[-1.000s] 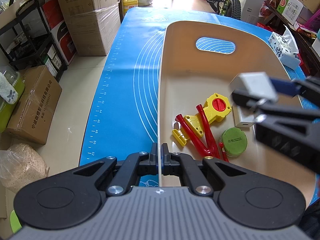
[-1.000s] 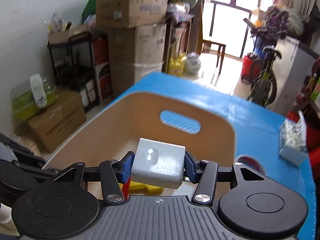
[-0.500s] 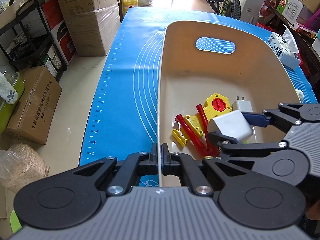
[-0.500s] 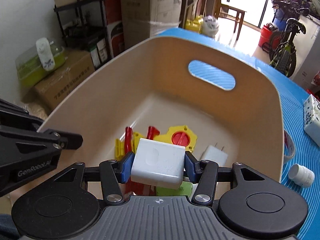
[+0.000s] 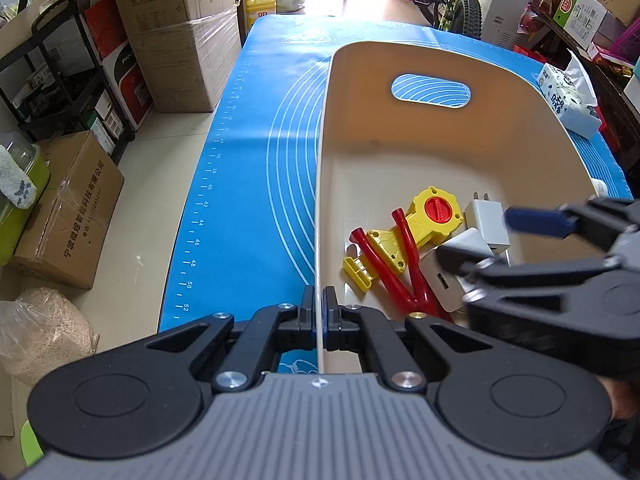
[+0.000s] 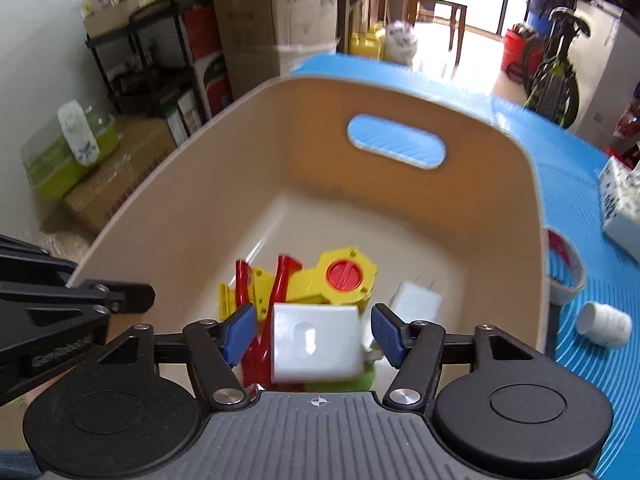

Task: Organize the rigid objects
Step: 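Lower the square charger into the basket and open the right tool, then grasp the white pill bottle with the right tool and lift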

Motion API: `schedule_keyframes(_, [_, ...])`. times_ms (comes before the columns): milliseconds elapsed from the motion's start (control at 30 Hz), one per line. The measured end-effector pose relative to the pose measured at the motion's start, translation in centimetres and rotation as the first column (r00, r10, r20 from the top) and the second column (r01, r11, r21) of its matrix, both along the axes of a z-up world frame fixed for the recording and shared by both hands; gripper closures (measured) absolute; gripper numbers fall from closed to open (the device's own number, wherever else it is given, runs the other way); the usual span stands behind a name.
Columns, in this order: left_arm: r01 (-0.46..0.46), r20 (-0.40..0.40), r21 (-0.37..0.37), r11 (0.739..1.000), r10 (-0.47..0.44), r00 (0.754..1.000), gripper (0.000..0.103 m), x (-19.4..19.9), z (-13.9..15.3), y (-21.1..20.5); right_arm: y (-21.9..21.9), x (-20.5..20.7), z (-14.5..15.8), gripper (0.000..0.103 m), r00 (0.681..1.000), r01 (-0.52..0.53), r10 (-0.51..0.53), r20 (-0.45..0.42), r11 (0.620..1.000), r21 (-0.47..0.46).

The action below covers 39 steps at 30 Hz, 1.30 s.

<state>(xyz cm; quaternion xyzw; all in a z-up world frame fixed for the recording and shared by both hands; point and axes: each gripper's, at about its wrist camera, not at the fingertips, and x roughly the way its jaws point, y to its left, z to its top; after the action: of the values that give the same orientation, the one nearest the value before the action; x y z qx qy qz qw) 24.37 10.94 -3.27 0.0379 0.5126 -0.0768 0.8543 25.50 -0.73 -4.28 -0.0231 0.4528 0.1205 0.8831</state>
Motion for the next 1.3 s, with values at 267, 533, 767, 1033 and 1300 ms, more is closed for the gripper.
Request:
schedule_keyframes(267, [-0.001, 0.000, 0.002, 1.000, 0.001, 1.000, 0.099, -0.1, 0.0, -0.1, -4.7, -0.9, 4.2, 0.023, 0.984, 0.062, -0.062, 0.165, 0.998, 0.004])
schedule_keyframes(533, [-0.001, -0.004, -0.003, 1.000, 0.001, 1.000, 0.099, 0.0, 0.0, 0.0, -12.6, -0.9, 3.7, 0.020, 0.968, 0.194, -0.184, 0.169, 0.980, -0.047])
schedule_keyframes(767, [-0.001, -0.005, 0.000, 1.000, 0.001, 1.000, 0.099, 0.0, 0.0, -0.1, -17.7, -0.1, 0.7, 0.016, 0.944, 0.299, -0.284, 0.169, 0.952, -0.070])
schedule_keyframes(1033, [0.002, -0.004, 0.003, 1.000, -0.002, 1.000, 0.099, 0.0, -0.1, 0.0, -20.8, 1.6, -3.9, 0.016, 0.918, 0.388, -0.372, 0.138, 0.915, -0.114])
schedule_keyframes(1300, [0.004, -0.004, 0.005, 1.000, -0.004, 1.000, 0.099, -0.1, -0.1, -0.1, -23.1, 3.4, -6.9, 0.017, 0.881, 0.471, -0.465, 0.084, 0.879, -0.072])
